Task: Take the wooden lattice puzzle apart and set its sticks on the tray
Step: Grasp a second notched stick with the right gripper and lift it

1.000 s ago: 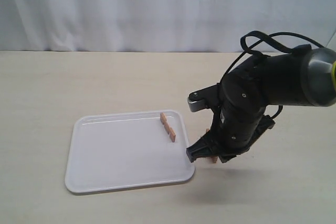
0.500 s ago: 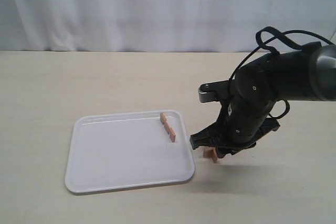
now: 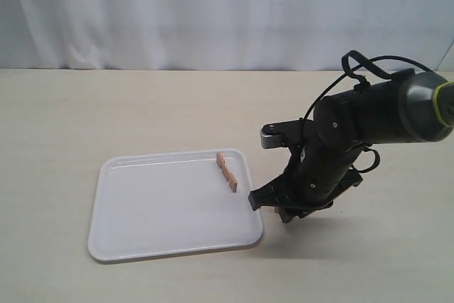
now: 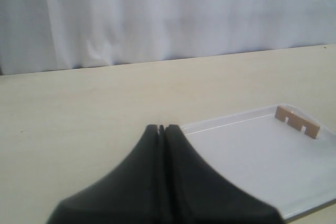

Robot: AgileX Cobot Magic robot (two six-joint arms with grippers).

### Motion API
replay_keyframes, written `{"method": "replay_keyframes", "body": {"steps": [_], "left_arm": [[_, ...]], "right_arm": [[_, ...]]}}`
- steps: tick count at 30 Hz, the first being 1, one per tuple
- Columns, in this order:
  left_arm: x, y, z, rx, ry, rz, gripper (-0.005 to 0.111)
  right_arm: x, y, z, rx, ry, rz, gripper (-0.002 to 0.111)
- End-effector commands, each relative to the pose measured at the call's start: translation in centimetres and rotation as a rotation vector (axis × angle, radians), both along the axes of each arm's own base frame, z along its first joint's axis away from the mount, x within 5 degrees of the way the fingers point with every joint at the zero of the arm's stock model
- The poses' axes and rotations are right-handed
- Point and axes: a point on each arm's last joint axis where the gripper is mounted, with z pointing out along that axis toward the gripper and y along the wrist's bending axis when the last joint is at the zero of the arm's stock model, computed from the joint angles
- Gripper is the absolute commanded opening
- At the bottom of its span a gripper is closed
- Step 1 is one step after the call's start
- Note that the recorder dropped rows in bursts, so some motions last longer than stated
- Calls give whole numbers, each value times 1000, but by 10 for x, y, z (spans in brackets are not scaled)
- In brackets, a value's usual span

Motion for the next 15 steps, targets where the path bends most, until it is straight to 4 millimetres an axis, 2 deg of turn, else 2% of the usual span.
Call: {"method": "replay_keyframes", "body": {"steps": [1,11,15], "left_arm": [[0,0,0,-5,-9,0,0],[0,0,0,-5,-9,0,0],[0,0,0,-5,-9,0,0]], "right_arm": [[2,-1,-8,-12,0,14,29],[4,0,-17,-13,9,3,26],[4,0,-17,-13,9,3,5]]}}
